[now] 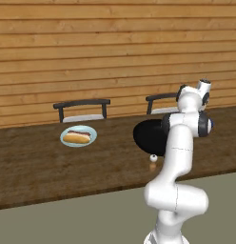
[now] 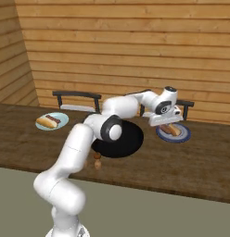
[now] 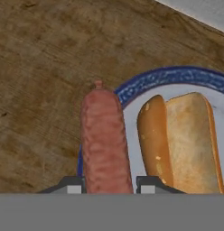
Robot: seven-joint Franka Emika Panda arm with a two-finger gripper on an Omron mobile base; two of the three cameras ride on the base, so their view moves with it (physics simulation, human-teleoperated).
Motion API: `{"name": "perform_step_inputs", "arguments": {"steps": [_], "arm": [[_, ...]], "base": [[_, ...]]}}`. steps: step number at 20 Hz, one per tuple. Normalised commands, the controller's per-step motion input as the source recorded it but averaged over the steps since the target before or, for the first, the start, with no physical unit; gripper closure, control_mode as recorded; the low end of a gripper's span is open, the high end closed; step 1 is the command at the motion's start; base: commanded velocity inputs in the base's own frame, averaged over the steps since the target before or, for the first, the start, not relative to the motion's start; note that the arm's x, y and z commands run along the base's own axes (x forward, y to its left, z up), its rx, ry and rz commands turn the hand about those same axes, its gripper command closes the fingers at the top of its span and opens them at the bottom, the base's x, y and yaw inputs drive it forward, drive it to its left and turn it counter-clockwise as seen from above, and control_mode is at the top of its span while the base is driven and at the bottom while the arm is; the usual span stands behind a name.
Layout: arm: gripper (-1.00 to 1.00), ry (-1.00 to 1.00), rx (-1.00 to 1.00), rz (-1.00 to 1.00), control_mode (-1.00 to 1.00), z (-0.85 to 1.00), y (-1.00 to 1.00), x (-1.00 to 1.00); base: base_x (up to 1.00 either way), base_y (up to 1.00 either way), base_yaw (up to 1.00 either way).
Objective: Place one bun and one sausage from the bowl on each plate.
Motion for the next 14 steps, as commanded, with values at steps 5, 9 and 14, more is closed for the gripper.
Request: {"name": "perform_step_inputs", "arguments": {"steps": [5, 9, 14], "arm": [[1.0, 0.0, -0.04, 0.0, -1.0, -0.37, -0.1, 0.19], [1.0, -0.02, -0.01, 0.0, -1.0, -0.36, -0.01, 0.01], [-1.0, 0.0, 0.0, 0.0, -1.0, -0.18, 0.03, -0.07]], "base": [[0.0, 0.0, 0.0], [0.0, 0.0, 0.0], [0.0, 0.0, 0.0]]}}
